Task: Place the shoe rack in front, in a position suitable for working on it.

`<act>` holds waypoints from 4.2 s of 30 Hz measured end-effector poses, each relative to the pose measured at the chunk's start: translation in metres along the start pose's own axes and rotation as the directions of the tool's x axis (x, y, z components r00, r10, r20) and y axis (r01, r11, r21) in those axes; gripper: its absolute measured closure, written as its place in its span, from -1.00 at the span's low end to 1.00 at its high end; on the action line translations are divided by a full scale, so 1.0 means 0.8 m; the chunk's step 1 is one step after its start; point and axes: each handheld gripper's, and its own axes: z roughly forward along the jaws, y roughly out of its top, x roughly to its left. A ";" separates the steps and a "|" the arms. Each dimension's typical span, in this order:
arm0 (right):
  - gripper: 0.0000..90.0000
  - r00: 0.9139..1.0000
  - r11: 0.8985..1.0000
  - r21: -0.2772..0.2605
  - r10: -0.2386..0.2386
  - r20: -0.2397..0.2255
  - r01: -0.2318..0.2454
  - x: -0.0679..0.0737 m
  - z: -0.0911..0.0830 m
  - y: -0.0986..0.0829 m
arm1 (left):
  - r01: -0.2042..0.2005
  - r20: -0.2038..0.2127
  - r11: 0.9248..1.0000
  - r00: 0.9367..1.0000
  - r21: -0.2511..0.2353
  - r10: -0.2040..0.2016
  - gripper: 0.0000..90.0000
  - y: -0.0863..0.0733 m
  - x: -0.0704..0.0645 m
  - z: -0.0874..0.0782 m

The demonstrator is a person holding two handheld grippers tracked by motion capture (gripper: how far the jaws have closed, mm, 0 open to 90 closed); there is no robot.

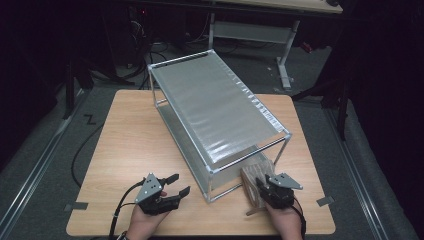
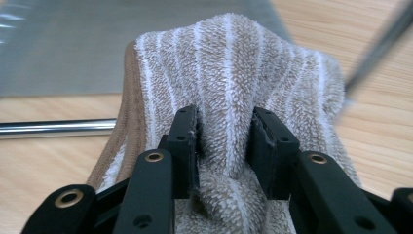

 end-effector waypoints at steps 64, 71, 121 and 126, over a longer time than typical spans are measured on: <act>-0.73 0.998 0.997 0.023 0.067 0.011 -0.068 -0.014 -0.027 -0.003 | -0.006 0.007 0.999 1.000 0.038 0.005 -0.12 0.001 0.000 0.009; -0.53 0.998 0.985 0.170 0.050 -0.041 -0.042 -0.012 -0.010 -0.013 | -0.005 0.012 0.999 1.000 0.034 0.004 -0.12 0.001 0.000 0.013; 0.46 0.998 0.898 -0.438 0.027 -0.048 -0.046 0.004 -0.152 0.039 | -0.030 0.215 1.000 0.976 0.010 0.027 -0.04 0.012 -0.041 0.049; 0.46 0.995 0.880 -0.475 -0.033 -0.091 -0.014 0.029 -0.145 0.075 | -0.071 0.198 0.997 0.978 0.037 0.062 0.19 0.016 -0.053 0.057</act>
